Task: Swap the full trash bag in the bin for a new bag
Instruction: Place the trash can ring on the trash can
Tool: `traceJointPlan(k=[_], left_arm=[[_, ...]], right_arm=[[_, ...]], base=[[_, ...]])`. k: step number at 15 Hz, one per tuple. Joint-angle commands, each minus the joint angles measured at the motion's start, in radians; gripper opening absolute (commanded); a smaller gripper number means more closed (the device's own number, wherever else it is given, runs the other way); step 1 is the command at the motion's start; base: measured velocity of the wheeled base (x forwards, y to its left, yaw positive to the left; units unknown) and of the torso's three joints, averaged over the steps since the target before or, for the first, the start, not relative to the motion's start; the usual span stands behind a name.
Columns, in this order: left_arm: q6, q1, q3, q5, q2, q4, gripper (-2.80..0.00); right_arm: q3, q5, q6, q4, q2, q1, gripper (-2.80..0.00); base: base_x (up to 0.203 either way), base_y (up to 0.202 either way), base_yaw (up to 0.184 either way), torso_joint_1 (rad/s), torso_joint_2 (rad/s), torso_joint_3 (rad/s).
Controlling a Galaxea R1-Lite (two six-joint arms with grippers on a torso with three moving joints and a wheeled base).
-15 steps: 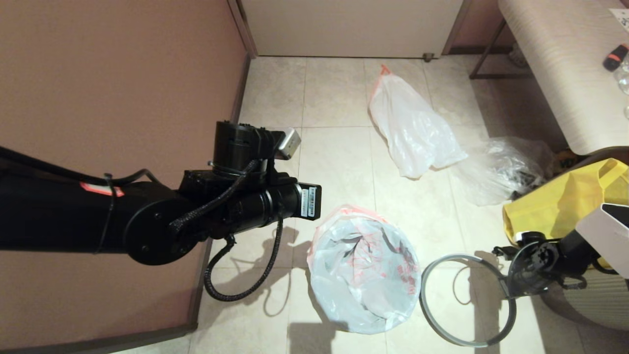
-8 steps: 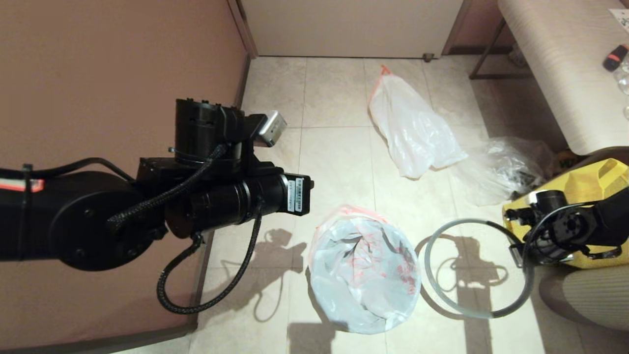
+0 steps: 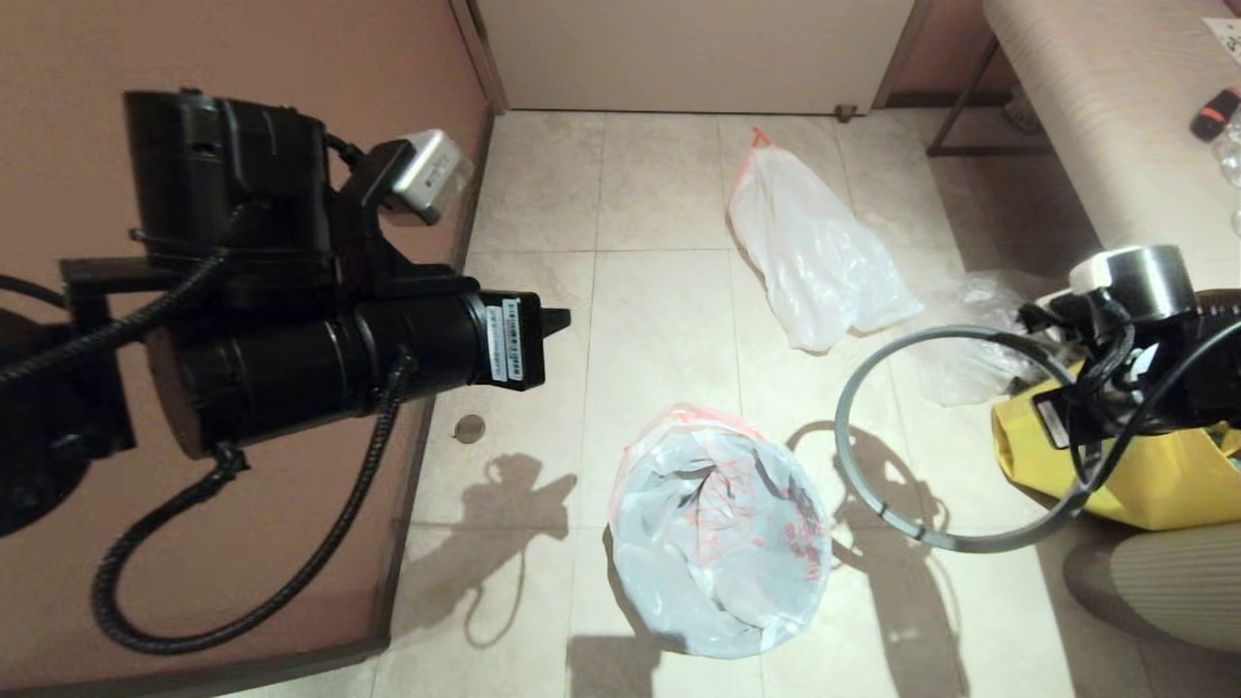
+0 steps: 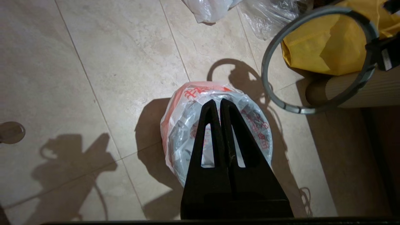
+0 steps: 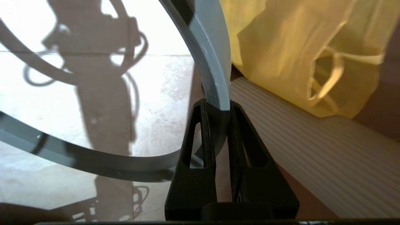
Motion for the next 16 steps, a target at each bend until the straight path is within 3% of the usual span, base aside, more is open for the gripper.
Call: traceJointPlan(k=[1,2,4,7,16], left_arm=[[0.0,-0.007,-0.023,-0.001,-0.076,0.092,-2.8],[0.003,-0.01,-0.041,-0.002,-0.094,0.139,-2.8],[0.007,-0.011,-0.042,-0.002,-0.097,0.147,-2.8],[0.027,-0.009,-0.037,-0.003,-0.121,0.15,-2.8],[0.029,-0.029,-0.026,-0.003,-0.093,0.149,-2.8]], right_arm=[[-0.035,-0.004,0.0,0.075,-0.143,0.038,-2.8],[-0.057,0.007,0.021,0.12,-0.183,0.069,-2.8],[-0.073,0.116,0.135,0.21,-0.209,0.168,-2.8],[-0.086,0.153,0.281,0.26,-0.123,0.309,-2.8],[-0.286,0.289,0.415,0.257,0.302,0.46,-2.8]], base=[[0.0,0.0,0.0,0.0,0.0,0.0],[0.0,0.0,0.0,0.0,0.0,0.0],[0.0,0.0,0.0,0.0,0.0,0.0],[0.0,0.0,0.0,0.0,0.0,0.0],[0.0,0.0,0.0,0.0,0.0,0.0]])
